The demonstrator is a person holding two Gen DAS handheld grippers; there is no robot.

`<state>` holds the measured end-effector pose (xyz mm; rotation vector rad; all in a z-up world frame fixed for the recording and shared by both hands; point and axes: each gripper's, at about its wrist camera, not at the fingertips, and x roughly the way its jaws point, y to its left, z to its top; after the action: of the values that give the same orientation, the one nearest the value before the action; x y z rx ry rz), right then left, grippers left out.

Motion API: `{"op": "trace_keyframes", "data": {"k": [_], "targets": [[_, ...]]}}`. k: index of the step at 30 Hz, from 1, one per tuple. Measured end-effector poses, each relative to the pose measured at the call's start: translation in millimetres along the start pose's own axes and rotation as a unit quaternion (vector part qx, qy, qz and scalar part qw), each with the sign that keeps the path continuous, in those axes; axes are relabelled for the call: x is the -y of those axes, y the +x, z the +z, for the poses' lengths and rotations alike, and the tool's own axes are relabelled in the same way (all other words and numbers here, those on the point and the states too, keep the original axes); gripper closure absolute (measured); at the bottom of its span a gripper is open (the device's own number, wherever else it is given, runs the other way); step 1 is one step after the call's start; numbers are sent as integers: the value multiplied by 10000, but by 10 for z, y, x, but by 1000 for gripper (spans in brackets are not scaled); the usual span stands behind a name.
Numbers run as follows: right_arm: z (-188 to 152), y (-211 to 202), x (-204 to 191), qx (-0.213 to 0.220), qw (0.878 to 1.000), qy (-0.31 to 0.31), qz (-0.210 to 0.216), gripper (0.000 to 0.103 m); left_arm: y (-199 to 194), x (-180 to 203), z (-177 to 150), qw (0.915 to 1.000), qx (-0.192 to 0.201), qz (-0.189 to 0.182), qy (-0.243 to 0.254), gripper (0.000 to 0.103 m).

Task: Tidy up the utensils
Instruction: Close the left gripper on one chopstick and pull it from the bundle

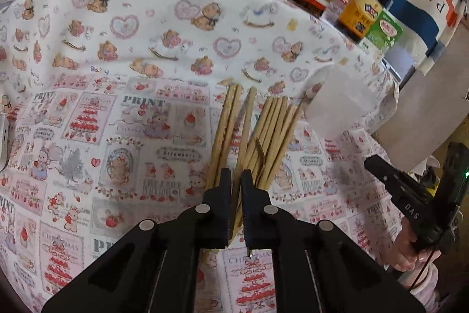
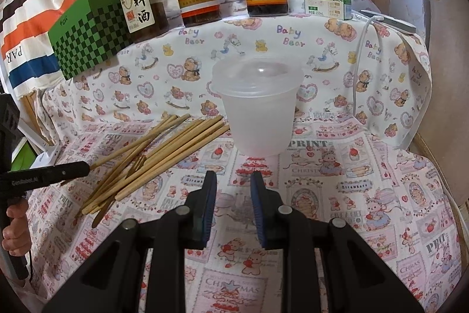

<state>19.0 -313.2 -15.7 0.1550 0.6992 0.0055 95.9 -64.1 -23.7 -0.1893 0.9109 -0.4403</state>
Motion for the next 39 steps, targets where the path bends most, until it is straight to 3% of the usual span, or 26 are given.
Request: {"op": "trace_keyframes", "data": {"k": [6,8,10,12,14,17,22,28,33,39], "targets": [[-1,-26,-10,68,10000,-37,-58,81,-410,-31,48,9929,1162,-187,-190,103],[0,-40,-13,100,9999,-60,-76,81,-510,-82,54,9891,1385,-382,-311,103],[2,-38,-15,99,9999,-63,-48,81,-574,-116,53,9870,1535,-335,-351,103],[-3,-32,-19,87,9999,-73,-41,81,-557,-143,74,9897,1376,-275,-286,103],[-7,-21,-21,73,9999,-84,-47,81,-481,-114,74,9920,1249,24,-160,103],[-10,-13,-22,55,9999,-91,-41,81,-238,-35,32,9964,698,440,204,103],[-12,-7,-28,45,9999,-109,-35,81,50,12,-31,9909,422,1246,293,103],[-18,-10,-46,34,9999,-141,-20,80,114,-113,-44,9949,228,982,10,97],[-18,-5,-48,16,9999,-157,-17,80,155,-23,-59,9955,151,906,219,84],[-14,6,-47,-11,9999,-161,-32,80,307,48,-79,9942,-150,976,421,84]]}}
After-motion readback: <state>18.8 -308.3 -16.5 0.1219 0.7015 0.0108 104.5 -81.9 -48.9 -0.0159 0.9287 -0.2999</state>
